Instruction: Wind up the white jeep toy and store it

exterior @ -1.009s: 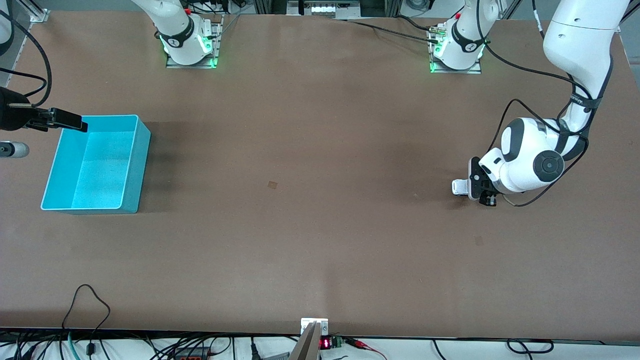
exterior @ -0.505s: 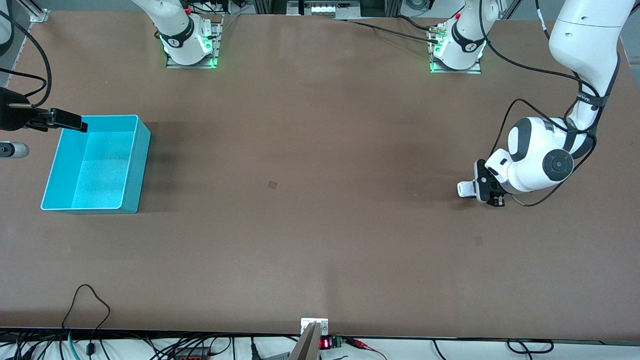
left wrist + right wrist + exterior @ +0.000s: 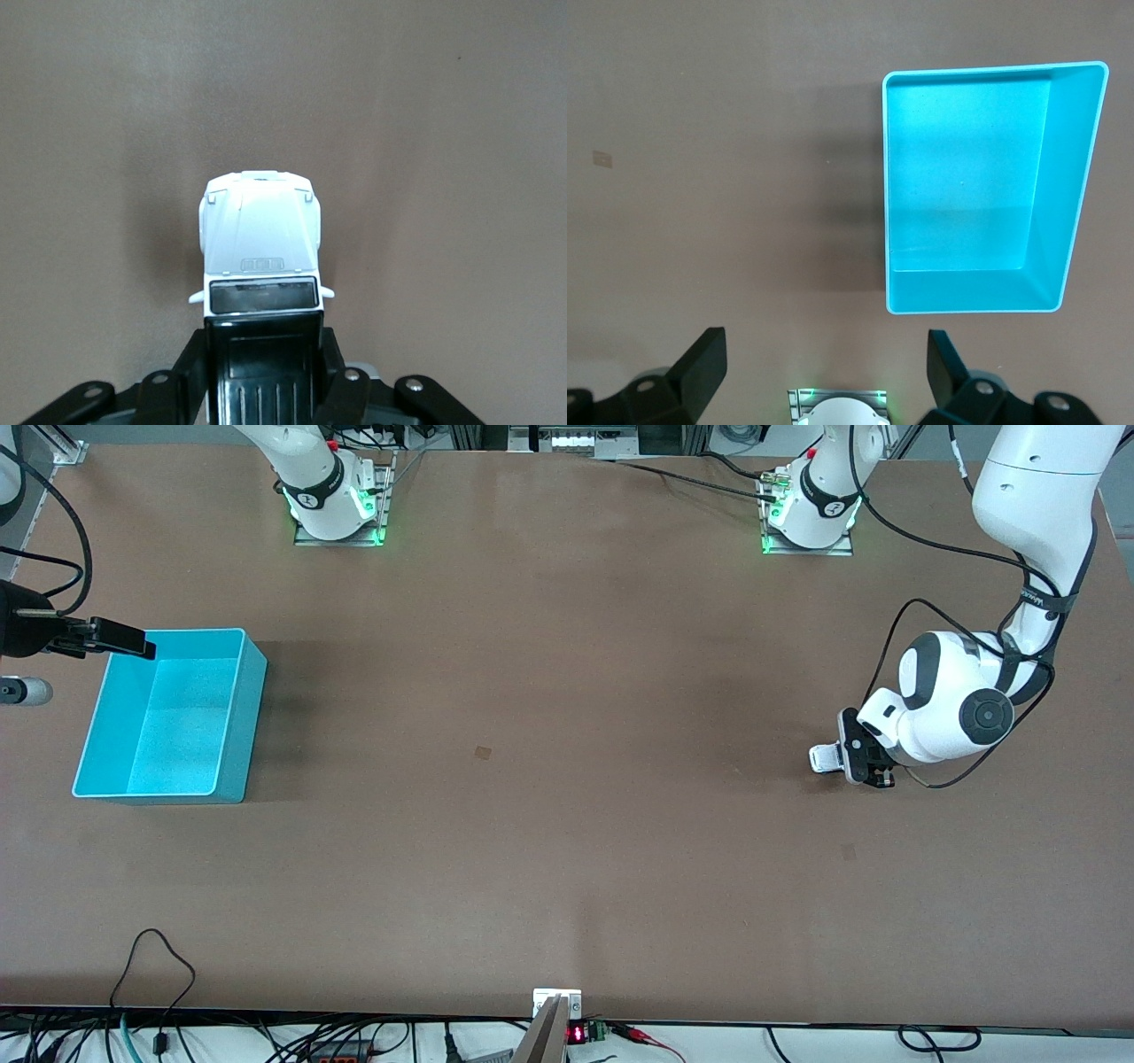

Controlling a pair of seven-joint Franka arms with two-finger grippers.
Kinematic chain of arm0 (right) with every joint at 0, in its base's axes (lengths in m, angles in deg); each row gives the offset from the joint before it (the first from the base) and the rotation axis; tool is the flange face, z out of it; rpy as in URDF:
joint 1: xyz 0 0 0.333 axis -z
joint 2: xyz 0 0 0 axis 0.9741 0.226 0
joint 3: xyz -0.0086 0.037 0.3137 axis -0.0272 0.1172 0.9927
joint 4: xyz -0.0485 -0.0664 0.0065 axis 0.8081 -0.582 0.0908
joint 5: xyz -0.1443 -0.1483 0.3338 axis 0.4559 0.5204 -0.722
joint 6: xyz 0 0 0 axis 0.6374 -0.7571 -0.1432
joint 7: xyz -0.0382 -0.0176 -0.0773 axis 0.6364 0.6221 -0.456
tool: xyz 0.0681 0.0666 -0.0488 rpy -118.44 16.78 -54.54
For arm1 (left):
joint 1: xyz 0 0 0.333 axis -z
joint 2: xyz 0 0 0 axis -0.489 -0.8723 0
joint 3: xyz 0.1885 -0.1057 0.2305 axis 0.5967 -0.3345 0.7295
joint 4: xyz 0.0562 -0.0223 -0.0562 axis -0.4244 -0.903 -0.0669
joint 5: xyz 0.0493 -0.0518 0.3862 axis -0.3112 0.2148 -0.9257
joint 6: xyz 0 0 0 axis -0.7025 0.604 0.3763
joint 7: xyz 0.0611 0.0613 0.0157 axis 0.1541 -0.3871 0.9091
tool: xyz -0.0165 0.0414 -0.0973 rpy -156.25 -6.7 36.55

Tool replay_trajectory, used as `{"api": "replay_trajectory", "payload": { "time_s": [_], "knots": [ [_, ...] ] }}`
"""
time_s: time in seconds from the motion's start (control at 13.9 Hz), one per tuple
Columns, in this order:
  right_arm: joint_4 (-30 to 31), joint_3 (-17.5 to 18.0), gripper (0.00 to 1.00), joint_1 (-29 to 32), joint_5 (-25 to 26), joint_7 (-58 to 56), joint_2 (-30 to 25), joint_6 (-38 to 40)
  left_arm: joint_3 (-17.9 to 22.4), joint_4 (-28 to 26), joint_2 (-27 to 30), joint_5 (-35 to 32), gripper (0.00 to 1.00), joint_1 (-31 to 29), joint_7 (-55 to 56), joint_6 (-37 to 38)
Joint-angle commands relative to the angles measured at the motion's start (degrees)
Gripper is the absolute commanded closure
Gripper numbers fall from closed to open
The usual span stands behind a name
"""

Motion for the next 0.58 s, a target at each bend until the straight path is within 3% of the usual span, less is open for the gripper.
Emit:
{"api": "replay_trajectory", "payload": {
  "time_s": [0.0, 0.5],
  "knots": [
    [-0.64, 0.19, 0.00, 0.57, -0.98, -0.48, 0.10, 0.93, -0.38, -1.20, 1.03, -0.49, 0.81, -0.42, 1.28, -0.10],
    [-0.55, 0.19, 0.00, 0.57, -0.98, -0.48, 0.10, 1.37, -0.38, -1.02, 0.25, -1.37, 0.85, -3.23, 0.23, -0.01]
  ]
}}
